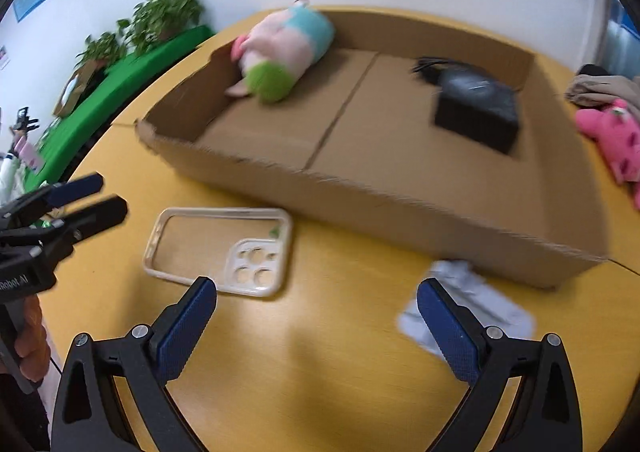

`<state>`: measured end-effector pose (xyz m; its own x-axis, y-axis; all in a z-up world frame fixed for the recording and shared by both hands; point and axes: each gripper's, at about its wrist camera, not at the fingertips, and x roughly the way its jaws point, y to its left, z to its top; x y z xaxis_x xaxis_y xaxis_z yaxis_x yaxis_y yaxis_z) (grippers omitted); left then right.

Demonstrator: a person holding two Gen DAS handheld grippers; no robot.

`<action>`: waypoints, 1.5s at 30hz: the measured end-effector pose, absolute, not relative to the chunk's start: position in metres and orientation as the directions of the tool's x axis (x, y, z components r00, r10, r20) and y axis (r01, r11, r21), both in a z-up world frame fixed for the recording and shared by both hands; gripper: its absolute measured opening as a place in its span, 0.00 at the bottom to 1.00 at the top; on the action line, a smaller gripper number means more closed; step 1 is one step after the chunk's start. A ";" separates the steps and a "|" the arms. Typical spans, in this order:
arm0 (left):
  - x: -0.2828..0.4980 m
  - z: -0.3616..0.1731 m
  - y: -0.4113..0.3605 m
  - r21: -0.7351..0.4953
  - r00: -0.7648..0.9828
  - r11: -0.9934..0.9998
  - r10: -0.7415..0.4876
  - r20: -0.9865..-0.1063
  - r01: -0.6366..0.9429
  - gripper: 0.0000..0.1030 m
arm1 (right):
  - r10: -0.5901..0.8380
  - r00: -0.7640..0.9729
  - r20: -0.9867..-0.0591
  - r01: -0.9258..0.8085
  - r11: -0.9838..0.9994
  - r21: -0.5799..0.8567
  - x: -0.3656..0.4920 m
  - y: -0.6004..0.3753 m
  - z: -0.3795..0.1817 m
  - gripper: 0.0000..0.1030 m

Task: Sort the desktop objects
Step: 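Withdraw both tools and move them toward the white phone case, then close both grippers on the rim of the white phone case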

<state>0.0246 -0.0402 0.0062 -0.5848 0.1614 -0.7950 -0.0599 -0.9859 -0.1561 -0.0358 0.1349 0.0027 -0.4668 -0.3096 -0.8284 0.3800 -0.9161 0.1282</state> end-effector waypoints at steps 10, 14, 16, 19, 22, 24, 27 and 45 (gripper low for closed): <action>0.012 -0.043 -0.058 -0.196 -0.482 -0.980 0.156 -0.862 0.033 0.73 | -0.294 -0.464 -0.836 0.441 -0.895 0.070 -0.044 0.095 -0.020 0.93; 0.008 -0.050 -0.066 -0.186 -0.468 -0.980 0.135 -0.873 0.064 0.69 | -0.259 -0.462 -0.848 0.417 -0.907 0.050 -0.049 0.092 -0.029 0.85; 0.007 -0.050 -0.066 -0.177 -0.471 -0.982 0.126 -0.873 0.066 0.66 | -0.242 -0.445 -0.862 0.398 -0.916 0.051 -0.053 0.094 -0.036 0.68; 0.005 -0.050 -0.060 -0.114 -0.468 -0.991 0.069 -0.881 0.068 0.53 | -0.224 -0.454 -0.862 0.369 -0.928 0.047 -0.055 0.099 -0.039 0.56; 0.002 -0.049 -0.057 -0.092 -0.469 -0.993 0.050 -0.882 0.069 0.32 | -0.226 -0.453 -0.863 0.364 -0.930 0.052 -0.057 0.099 -0.038 0.39; 0.000 -0.048 -0.056 -0.122 -0.465 -0.991 0.080 -0.881 0.059 0.09 | -0.236 -0.448 -0.863 0.372 -0.926 0.061 -0.055 0.098 -0.037 0.31; -0.003 -0.047 -0.053 -0.118 -0.462 -0.991 0.077 -0.884 0.060 0.07 | -0.260 -0.430 -0.865 0.380 -0.921 0.088 -0.051 0.096 -0.036 0.17; 0.000 0.001 -0.028 -0.050 -0.517 -0.999 0.041 -0.855 0.002 0.05 | -0.352 -0.454 -0.818 0.348 -0.916 0.200 -0.025 0.121 -0.003 0.16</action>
